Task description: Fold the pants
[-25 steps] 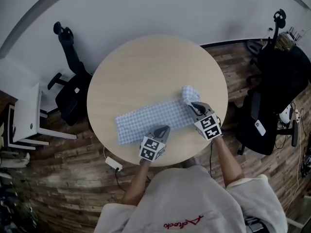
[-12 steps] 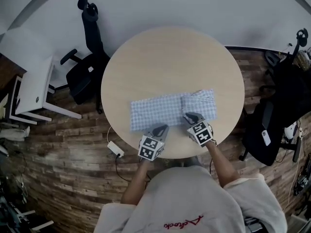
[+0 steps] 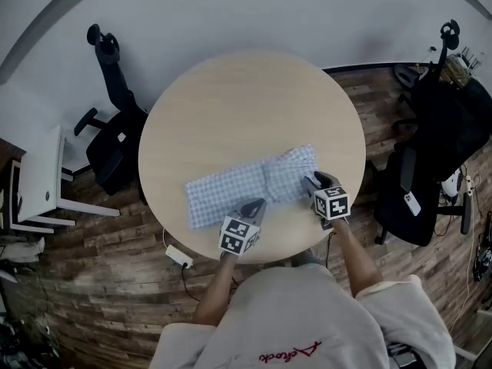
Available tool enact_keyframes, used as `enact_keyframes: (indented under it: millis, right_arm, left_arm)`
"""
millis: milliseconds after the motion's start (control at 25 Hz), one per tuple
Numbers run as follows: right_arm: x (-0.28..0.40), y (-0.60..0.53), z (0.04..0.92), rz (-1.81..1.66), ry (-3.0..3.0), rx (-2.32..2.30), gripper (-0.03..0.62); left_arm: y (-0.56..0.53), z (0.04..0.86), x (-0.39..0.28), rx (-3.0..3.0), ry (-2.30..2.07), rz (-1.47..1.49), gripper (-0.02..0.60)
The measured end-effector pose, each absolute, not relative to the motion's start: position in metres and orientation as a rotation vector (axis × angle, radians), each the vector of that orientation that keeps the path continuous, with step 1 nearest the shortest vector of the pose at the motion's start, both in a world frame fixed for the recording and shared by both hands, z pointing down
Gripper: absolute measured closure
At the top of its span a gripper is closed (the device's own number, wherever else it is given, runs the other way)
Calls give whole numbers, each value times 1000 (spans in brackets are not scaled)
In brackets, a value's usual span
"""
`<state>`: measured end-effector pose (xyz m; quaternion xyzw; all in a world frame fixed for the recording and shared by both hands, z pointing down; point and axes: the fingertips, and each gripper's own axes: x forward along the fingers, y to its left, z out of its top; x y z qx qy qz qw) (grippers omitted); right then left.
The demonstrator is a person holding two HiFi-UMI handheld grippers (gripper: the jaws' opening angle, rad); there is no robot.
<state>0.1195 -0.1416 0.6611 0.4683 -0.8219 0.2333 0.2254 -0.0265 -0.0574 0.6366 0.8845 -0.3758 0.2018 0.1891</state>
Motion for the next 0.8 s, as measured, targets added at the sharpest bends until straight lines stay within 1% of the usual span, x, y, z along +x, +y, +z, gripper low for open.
enact_keyframes:
  millis: [120, 280, 680, 800]
  right_arm:
    - [158, -149, 676, 766, -2210, 1375, 427]
    - [186, -161, 697, 954, -2179, 1415, 427]
    - [173, -173, 722, 1217, -2199, 1223, 422]
    - [171, -173, 722, 1231, -2214, 1186, 450]
  left_arm:
    - [-71, 633, 0, 2522, -1011, 595, 543]
    - [-85, 632, 19, 2537, -986, 643, 543]
    - [-110, 639, 28, 2484, -1034, 672, 543]
    - [-109, 641, 34, 2479, -1029, 676, 543]
